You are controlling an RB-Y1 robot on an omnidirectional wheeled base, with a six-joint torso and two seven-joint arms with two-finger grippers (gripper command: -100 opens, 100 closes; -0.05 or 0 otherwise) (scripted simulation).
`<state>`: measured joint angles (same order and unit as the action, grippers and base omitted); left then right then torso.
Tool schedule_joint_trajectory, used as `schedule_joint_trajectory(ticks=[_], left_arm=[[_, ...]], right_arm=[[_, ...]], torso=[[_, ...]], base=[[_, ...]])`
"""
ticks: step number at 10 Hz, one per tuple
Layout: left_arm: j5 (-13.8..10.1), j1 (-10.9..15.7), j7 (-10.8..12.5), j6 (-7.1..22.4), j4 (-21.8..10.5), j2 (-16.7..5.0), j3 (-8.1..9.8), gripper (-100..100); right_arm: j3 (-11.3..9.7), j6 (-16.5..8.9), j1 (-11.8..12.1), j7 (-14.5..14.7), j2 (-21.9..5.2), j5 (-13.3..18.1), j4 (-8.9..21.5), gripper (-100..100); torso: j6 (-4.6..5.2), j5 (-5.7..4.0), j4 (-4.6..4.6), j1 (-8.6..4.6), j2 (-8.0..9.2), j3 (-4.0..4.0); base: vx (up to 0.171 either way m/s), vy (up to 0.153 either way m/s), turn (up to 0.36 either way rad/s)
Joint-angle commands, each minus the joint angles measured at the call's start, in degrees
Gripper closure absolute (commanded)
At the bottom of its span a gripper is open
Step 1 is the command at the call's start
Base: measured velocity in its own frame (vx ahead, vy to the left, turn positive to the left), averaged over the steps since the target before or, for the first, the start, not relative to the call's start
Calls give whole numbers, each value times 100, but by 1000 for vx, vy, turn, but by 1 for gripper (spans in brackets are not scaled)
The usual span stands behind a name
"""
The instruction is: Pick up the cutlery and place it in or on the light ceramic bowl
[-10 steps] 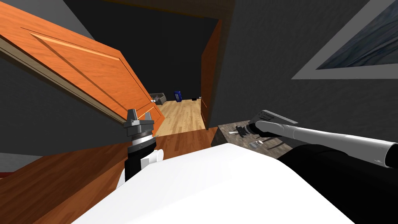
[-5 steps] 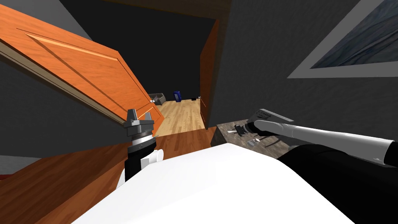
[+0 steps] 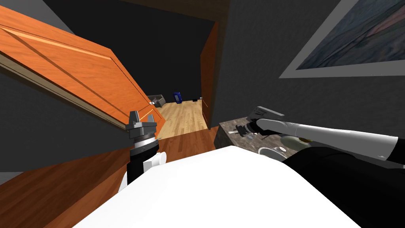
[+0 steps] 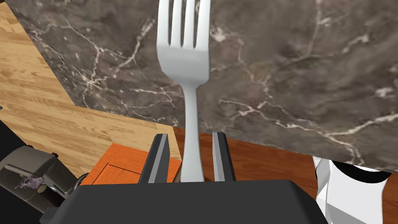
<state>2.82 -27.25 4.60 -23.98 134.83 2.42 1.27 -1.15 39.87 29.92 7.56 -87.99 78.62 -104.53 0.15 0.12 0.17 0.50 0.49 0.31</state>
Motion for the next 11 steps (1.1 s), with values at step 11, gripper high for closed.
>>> schedule_joint_trajectory(ticks=[11], left_arm=[[0, 1, 0, 0, -1, -1, 1, 0]], right_arm=[[578, 683, -143, -158, -692, -420, -462, 100]], torso=[[2, -10, 5, -69, 17, 11]], base=[[-149, -1, -66]])
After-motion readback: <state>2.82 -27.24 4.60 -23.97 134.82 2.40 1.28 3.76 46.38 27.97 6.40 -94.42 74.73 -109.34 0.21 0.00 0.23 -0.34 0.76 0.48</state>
